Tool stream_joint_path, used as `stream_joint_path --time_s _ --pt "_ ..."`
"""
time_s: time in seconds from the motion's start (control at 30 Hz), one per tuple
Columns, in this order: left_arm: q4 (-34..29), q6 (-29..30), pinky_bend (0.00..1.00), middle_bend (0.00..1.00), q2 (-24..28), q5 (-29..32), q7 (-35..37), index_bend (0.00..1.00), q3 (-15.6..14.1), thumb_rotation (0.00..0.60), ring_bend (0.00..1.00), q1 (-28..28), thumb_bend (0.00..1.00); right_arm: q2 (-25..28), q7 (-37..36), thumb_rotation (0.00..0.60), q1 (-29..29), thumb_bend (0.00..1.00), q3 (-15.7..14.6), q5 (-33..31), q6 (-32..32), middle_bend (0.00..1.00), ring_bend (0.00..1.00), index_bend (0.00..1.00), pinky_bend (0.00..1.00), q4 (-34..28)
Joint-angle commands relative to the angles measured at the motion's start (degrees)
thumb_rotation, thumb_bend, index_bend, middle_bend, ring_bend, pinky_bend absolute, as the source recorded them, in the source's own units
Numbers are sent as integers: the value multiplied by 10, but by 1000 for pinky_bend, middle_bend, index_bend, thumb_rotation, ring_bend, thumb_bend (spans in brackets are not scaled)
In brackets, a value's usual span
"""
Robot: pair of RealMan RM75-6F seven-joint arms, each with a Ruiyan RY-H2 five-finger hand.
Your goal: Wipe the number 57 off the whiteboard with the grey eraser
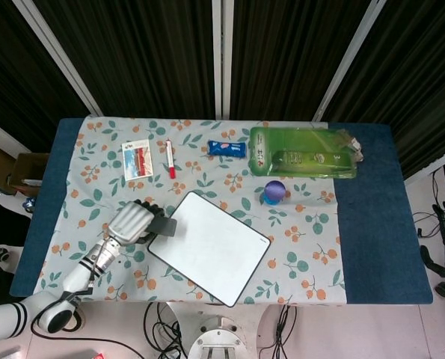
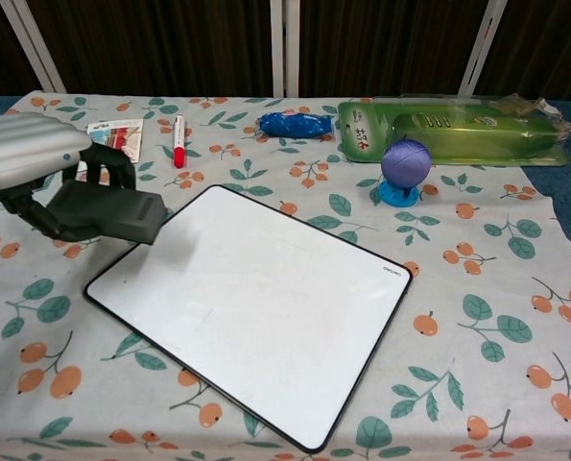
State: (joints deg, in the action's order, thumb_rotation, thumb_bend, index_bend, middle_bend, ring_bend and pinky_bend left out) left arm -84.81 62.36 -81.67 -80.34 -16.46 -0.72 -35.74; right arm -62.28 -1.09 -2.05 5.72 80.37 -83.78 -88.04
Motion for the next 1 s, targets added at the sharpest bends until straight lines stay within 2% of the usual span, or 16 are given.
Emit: stream_joint_path --time_s 0.03,0.2,0.4,0.47,0.53,0.67,0.77,0.9,1.0 --pt "58 -7 521 648 -11 35 45 620 16 600 553 17 437 1 4 600 0 298 0 2 -2 0 0 0 0 -5" --pt "125 -20 524 640 -28 32 85 609 6 600 546 29 423 5 12 600 1 299 0 2 -5 0 0 0 0 -12" --pt "169 -21 523 603 -39 16 135 577 -1 600 513 42 421 6 18 600 0 300 -1 3 -6 0 0 0 0 -18" --pt "176 -23 511 532 -39 8 148 533 -4 600 456 43 418 6 20 600 0 300 -1 4 -6 0 0 0 0 -20" --pt "176 -31 473 413 -35 2 163 445 -8 600 376 43 400 6 22 600 0 300 0 3 -7 0 0 0 0 -22" --pt "181 -28 334 161 -33 -13 195 166 -8 600 208 44 316 7 24 600 2 300 0 2 -11 0 0 0 0 -24" --pt "192 -10 278 93 -38 -23 210 81 -4 600 125 50 260 7 24 600 3 300 1 2 -13 0 0 0 0 -24" --pt "188 3 255 76 -30 -28 214 66 -2 600 106 56 246 6 24 600 4 300 1 6 -18 0 0 0 0 -23" --pt "166 34 250 76 -14 -30 213 66 2 600 106 73 243 6 24 600 5 300 0 9 -21 0 0 0 0 -25"
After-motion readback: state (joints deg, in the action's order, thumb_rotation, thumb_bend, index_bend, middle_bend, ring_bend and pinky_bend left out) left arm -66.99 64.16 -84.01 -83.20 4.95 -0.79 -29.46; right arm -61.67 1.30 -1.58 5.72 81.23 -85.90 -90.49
